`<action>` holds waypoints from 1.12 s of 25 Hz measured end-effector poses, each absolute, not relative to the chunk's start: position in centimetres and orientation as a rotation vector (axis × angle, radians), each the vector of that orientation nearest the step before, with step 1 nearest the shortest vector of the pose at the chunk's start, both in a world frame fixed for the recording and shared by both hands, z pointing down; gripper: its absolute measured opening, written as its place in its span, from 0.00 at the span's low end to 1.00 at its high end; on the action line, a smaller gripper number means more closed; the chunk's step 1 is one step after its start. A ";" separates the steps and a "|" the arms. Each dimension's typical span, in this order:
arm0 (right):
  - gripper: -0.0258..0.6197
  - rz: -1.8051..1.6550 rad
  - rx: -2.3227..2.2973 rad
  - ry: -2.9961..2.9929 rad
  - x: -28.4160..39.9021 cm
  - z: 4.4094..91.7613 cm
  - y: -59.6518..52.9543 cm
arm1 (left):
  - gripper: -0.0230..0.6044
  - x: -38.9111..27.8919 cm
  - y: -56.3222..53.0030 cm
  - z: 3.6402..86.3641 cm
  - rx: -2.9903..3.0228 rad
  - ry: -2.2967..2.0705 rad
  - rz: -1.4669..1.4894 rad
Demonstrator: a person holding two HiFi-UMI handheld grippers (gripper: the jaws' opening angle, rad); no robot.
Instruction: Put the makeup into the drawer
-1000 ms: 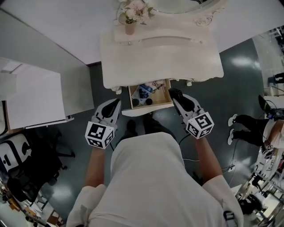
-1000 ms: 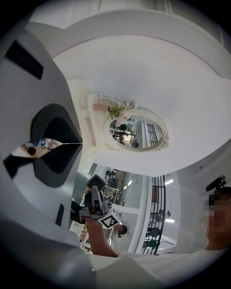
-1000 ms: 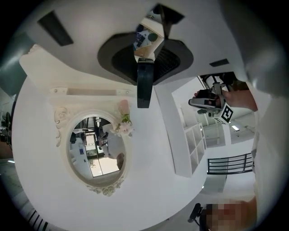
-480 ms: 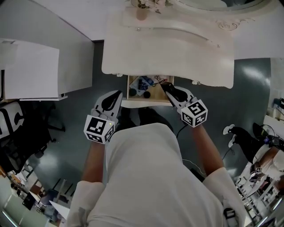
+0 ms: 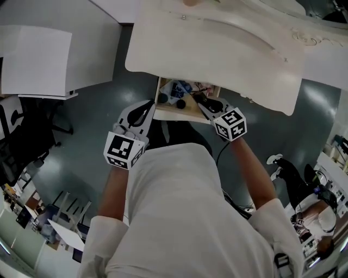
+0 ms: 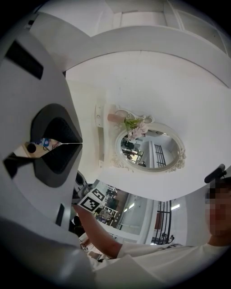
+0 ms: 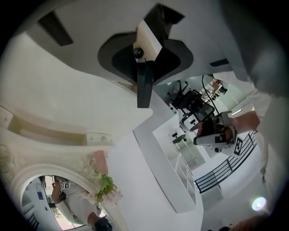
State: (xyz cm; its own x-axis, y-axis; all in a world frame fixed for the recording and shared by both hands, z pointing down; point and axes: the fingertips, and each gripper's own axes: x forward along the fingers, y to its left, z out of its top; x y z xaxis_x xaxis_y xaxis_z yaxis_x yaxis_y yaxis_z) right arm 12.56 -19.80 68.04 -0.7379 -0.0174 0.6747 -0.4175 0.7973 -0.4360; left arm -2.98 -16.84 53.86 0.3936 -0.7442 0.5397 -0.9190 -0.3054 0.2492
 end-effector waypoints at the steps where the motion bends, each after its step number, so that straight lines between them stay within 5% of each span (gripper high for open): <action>1: 0.21 0.778 0.308 -2.286 12.3 68.8 -19.7 | 0.07 -3.1 -16.8 54.1 2.127 -1.418 0.445; 28: 0.21 0.880 0.182 -1.902 8.9 87.2 -16.8 | 0.07 -3.8 -16.1 60.4 2.012 -1.329 0.470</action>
